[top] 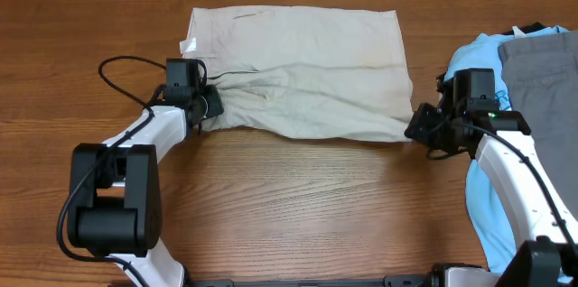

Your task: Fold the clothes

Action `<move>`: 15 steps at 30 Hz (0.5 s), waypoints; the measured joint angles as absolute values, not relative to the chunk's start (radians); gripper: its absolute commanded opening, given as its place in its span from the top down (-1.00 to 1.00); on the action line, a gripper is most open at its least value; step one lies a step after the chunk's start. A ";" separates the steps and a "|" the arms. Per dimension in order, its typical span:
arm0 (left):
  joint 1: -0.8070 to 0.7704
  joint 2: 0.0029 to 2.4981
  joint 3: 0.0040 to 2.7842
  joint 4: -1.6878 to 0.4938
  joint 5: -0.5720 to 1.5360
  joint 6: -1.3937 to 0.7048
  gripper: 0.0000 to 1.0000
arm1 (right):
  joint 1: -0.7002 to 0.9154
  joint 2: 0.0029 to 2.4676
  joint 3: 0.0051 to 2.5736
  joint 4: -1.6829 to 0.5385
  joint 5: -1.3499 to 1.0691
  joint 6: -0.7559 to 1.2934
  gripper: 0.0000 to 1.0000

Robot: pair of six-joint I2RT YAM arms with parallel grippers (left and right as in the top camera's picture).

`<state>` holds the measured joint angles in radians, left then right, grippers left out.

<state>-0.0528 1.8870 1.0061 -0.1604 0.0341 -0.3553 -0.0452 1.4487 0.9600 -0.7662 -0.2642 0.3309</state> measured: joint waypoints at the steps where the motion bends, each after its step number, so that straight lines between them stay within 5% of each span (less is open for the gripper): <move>1: -0.052 1.893 1.029 -0.192 0.041 -0.346 0.92 | -0.045 1.459 0.960 -0.753 -0.266 0.334 0.92; 10: -0.052 1.907 1.242 -0.763 0.049 -0.250 0.92 | -0.045 1.463 0.964 -0.964 -0.284 0.329 0.92; 15: -0.052 1.815 1.292 -0.960 0.049 -0.243 0.59 | -0.045 1.427 0.976 -1.089 -0.285 0.319 0.93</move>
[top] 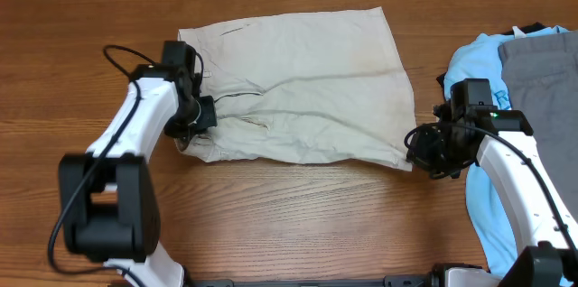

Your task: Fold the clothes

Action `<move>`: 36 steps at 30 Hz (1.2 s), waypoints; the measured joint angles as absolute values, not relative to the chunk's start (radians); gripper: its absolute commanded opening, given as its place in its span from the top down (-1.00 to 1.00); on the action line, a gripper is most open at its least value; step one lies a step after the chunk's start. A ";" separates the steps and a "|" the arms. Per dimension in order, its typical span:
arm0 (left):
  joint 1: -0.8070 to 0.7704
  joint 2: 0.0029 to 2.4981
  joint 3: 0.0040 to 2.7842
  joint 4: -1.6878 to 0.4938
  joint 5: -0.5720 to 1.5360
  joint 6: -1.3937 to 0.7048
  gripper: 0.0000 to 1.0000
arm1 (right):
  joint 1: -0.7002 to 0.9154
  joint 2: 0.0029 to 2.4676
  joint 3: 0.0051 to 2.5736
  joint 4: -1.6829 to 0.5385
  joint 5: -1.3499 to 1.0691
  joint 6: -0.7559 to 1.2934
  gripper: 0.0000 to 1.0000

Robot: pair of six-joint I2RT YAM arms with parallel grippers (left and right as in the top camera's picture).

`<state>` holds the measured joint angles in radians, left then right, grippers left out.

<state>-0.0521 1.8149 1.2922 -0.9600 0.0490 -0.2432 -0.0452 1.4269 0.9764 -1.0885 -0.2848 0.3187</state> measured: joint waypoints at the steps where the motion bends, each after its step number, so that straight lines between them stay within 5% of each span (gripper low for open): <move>1: -0.052 1.785 1.301 -0.992 0.049 -0.252 0.53 | -0.045 1.423 0.978 -1.112 -0.284 0.318 0.92; 10: -0.052 1.730 1.296 -1.184 0.049 -0.289 0.39 | -0.045 1.421 0.947 -1.205 -0.251 0.364 0.92; 17: -0.052 1.730 1.260 -1.295 0.049 -0.297 0.10 | -0.045 1.421 0.921 -1.280 -0.231 0.426 0.90; 19: -0.052 1.730 1.260 -1.317 0.049 -0.302 -0.35 | -0.045 1.421 0.921 -1.301 -0.228 0.448 0.15; 23: -0.052 1.730 1.259 -1.365 0.050 -0.311 -0.70 | -0.045 1.421 0.921 -1.339 -0.221 0.468 -0.32; 26: -0.052 1.730 1.259 -1.409 0.049 -0.309 -0.79 | -0.045 1.421 0.921 -1.355 -0.220 0.473 -0.44; 33: -0.052 1.731 1.409 -1.542 0.049 -0.308 -0.85 | -0.045 1.421 1.053 -1.449 -0.235 0.421 -0.41; 36: -0.052 1.720 1.477 -1.537 0.064 -0.307 -0.63 | -0.045 1.418 1.089 -1.447 -0.282 0.362 -0.02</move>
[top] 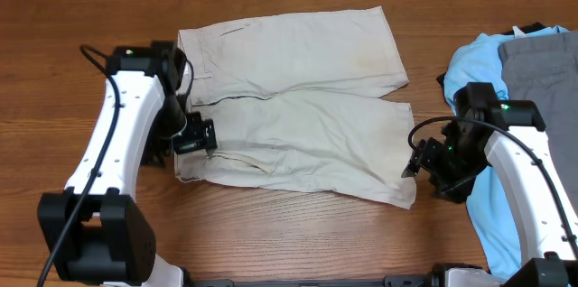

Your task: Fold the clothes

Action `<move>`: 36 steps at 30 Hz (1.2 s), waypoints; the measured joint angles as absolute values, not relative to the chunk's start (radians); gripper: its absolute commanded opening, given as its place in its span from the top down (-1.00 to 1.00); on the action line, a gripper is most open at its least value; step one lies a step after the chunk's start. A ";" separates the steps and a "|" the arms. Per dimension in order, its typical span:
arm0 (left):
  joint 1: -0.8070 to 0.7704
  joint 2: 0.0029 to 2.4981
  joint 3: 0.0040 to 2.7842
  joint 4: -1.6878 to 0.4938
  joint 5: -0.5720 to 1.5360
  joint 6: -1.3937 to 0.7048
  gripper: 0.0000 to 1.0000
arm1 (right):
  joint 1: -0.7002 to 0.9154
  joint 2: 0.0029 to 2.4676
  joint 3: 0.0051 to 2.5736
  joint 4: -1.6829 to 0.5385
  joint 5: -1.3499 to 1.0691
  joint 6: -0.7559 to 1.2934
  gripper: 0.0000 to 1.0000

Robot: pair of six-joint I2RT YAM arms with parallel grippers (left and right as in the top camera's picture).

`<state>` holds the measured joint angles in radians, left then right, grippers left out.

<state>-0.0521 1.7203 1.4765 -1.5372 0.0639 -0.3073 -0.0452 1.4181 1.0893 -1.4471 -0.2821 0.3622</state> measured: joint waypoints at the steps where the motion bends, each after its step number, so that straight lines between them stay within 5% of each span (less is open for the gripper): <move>1: -0.052 1.711 1.485 -1.518 0.075 -0.307 -0.33 | -0.045 1.418 1.091 -1.439 -0.297 0.338 0.25; 3: -0.052 1.691 1.488 -1.452 0.096 -0.305 0.35 | -0.045 1.418 1.090 -1.415 -0.316 0.321 0.87; 5: -0.053 1.679 1.488 -1.386 0.113 -0.303 0.91 | -0.045 1.418 1.090 -1.381 -0.326 0.314 0.92; 15: -0.126 1.676 1.244 -1.014 0.150 -0.300 0.92 | -0.012 1.418 0.969 -1.138 -0.345 0.305 0.92; 25: -0.131 1.676 1.111 -0.953 0.165 -0.300 0.92 | 0.007 1.420 0.690 -0.828 -0.321 0.414 0.92; 36: -0.131 1.676 0.914 -0.945 0.161 -0.300 0.84 | -0.007 1.465 0.646 -0.804 -0.232 0.517 0.92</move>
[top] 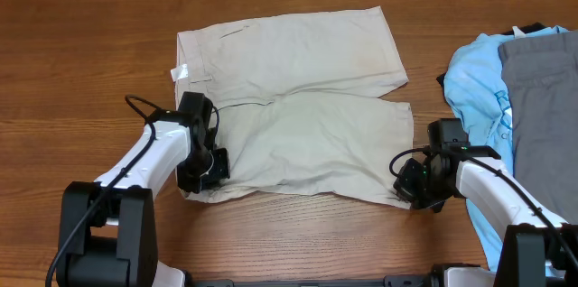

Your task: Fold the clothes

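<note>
Beige shorts (298, 106) lie spread flat on the wooden table, waistband to the left and both legs pointing right. My left gripper (206, 171) sits low on the near corner of the waistband, apparently shut on the cloth. At the hem corner of the near leg, my right gripper (406, 184) is also down low and looks shut on the fabric. Both wrists partly hide the jaws from above.
A pile of other clothes lies at the right edge: a light blue garment (479, 70) with a grey one (542, 97) on top. My right arm reaches beside this pile. Bare wood (298, 242) runs along the front.
Both arms have dropped lower and nearer the front edge. The near leg of the shorts now lies flatter, its corners slightly shifted. The left gripper is further right and nearer than before.
The shorts first lay folded in half lengthwise, with my grippers at the two ends of the near edge. Then that edge sat closer to the front, the top layer opening. Later both legs showed side by side, and now the shorts lie flat.
</note>
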Action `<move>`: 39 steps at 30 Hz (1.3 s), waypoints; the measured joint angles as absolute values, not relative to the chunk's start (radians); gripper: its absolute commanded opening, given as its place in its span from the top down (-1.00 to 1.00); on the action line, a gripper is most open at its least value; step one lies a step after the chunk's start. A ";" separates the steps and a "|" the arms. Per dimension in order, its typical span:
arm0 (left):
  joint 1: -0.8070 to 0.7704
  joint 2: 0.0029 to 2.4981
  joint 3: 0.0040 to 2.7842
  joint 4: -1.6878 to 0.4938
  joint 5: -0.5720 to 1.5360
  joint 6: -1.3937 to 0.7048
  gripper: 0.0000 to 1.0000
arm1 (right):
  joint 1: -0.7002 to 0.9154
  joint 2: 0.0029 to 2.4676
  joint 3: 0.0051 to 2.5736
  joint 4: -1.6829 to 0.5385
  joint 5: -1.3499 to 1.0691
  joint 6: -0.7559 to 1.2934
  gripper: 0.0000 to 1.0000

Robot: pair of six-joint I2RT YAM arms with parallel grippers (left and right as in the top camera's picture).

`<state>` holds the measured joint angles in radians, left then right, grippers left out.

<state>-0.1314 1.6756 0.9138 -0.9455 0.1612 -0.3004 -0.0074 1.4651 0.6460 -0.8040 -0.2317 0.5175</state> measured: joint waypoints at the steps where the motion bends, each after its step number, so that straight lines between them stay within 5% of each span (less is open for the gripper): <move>1: -0.131 1.676 0.908 -0.949 0.161 -0.301 0.82 | -0.017 1.468 0.650 -0.810 -0.229 0.520 0.92; 10: -0.131 1.676 0.872 -0.965 0.154 -0.301 0.66 | -0.140 1.486 0.743 -0.920 -0.143 0.524 0.91; 13: -0.131 1.675 0.871 -0.965 0.148 -0.301 0.92 | -0.167 1.486 0.817 -0.982 -0.113 0.512 0.91; 25: -0.146 1.601 1.028 -1.105 0.202 -0.299 0.92 | -0.182 1.489 1.126 -1.362 -0.278 0.316 0.90; 39: -0.397 1.488 1.069 -0.960 0.313 -0.304 0.87 | -0.182 1.490 0.880 -1.177 -0.326 0.336 0.53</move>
<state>-0.3965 1.4883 1.0691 -0.9604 0.3130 -0.3042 -0.1818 1.4899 0.8803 -1.1770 -0.3264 0.3363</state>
